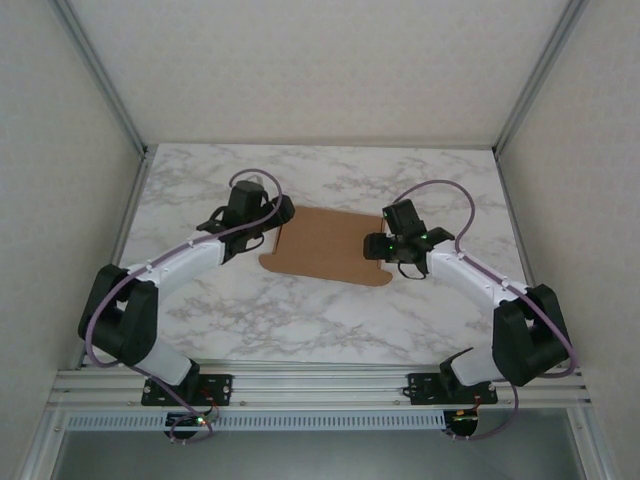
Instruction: Fold the paper box
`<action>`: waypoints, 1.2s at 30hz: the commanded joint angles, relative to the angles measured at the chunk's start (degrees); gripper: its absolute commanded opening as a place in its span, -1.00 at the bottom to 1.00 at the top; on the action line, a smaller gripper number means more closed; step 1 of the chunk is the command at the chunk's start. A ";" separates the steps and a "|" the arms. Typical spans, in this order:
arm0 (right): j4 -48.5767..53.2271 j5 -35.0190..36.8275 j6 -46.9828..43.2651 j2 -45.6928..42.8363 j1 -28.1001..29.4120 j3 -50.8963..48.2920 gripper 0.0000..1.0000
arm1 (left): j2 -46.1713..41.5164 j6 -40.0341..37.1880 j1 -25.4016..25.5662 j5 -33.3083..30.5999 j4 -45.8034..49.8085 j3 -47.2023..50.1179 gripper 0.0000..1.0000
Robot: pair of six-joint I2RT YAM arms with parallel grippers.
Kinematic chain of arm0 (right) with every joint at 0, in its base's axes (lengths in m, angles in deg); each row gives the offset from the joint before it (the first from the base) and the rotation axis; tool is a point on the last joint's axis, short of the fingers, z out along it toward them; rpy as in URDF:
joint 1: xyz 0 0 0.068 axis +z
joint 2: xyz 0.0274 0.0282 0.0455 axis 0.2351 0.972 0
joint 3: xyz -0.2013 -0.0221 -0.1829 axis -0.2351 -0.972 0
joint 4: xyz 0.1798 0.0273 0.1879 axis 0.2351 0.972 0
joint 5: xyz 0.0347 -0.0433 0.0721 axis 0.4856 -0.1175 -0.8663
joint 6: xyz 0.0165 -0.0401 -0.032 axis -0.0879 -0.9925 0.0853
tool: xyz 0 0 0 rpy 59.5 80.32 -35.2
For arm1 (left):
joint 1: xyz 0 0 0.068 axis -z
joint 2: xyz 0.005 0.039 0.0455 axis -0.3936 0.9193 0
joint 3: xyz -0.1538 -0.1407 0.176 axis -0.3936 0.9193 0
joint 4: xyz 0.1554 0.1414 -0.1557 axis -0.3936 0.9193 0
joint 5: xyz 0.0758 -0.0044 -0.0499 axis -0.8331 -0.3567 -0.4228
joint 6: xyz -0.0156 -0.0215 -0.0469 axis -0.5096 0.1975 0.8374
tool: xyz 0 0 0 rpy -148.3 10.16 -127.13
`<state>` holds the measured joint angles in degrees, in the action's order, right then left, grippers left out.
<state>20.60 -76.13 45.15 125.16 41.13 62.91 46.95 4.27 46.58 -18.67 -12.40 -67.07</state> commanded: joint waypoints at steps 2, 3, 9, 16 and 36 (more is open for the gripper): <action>2.99 6.07 1.50 2.52 -2.33 1.82 0.53 | 5.18 -1.91 -1.41 -2.94 3.71 -0.82 0.55; 2.65 6.00 1.62 3.23 -2.67 1.94 0.57 | 6.15 -1.85 -1.44 -2.49 3.45 -0.73 0.55; -4.37 -6.96 3.95 7.42 -7.36 0.37 0.62 | 11.83 -1.23 -1.51 2.80 0.49 0.00 0.47; -9.78 -16.99 5.48 9.66 -10.87 -1.16 0.40 | 14.65 0.42 -1.51 4.95 -2.82 1.61 0.23; -12.19 -18.72 7.03 10.38 -11.66 -3.05 0.27 | 11.30 -1.46 -4.40 6.88 0.09 0.41 0.13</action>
<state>7.45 -96.92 52.03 136.92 29.59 60.59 59.46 4.69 43.54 -12.16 -15.65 -65.76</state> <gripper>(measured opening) 0.627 0.563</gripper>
